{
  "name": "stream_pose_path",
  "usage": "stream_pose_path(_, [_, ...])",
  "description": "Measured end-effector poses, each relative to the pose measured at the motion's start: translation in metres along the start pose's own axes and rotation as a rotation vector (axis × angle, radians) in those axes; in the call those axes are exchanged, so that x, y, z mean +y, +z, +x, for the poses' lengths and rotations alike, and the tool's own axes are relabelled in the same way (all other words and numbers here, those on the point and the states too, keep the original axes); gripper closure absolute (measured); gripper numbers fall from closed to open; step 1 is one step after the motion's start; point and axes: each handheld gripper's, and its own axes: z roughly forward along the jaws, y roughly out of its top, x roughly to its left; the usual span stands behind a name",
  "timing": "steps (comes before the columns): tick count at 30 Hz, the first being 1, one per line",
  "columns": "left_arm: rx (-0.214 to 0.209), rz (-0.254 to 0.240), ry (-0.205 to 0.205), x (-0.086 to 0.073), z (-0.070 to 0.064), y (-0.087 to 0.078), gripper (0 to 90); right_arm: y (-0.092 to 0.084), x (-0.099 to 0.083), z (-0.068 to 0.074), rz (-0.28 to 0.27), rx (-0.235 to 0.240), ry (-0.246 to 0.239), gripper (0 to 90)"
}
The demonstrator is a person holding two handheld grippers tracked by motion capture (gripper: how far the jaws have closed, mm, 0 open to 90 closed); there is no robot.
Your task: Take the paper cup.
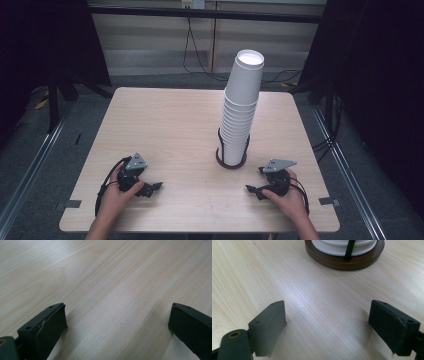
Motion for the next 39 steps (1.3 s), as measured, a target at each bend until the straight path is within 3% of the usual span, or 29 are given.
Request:
stream_pose_path(11, [0.014, 0.006, -0.019, 0.001, -0.003, 0.0, 0.8, 0.0, 0.0, 0.0, -0.003, 0.003, 0.003, 14.7])
stream_pose_path(16, [-0.011, 0.033, 0.012, 0.009, -0.008, 0.002, 7.1, -0.002, 0.002, -0.001, -0.011, 0.031, 0.033, 16.1])
stream_pose_path(18, [-0.036, 0.06, 0.033, 0.018, -0.013, 0.003, 8.0, -0.006, 0.006, -0.002, -0.04, 0.043, 0.053, 16.1])
stream_pose_path(21, [-0.084, 0.043, 0.043, 0.031, -0.016, 0.004, 9.4, -0.015, 0.018, -0.004, -0.093, 0.049, 0.075, 16.2])
stream_pose_path(25, [-0.138, 0.031, 0.038, 0.054, -0.019, 0.004, 9.5, -0.027, 0.037, -0.006, -0.087, 0.044, 0.032, 16.7])
stream_pose_path(32, [-0.191, -0.013, 0.029, 0.104, -0.019, -0.006, 9.7, -0.044, 0.068, -0.013, -0.121, 0.079, 0.024, 16.3])
stream_pose_path(34, [-0.19, -0.019, 0.041, 0.12, -0.019, -0.01, 10.0, -0.048, 0.076, -0.015, -0.133, 0.099, 0.032, 16.0])
stream_pose_path(35, [-0.19, -0.019, 0.041, 0.12, -0.019, -0.01, 11.1, -0.049, 0.08, -0.015, -0.143, 0.101, 0.037, 15.9])
stream_pose_path(38, [-0.208, -0.035, 0.062, 0.148, -0.02, -0.017, 12.1, -0.055, 0.094, -0.018, -0.161, 0.124, 0.04, 15.8])
stream_pose_path(39, [-0.208, -0.035, 0.062, 0.148, -0.02, -0.017, 12.2, -0.057, 0.097, -0.019, -0.166, 0.128, 0.045, 15.8])
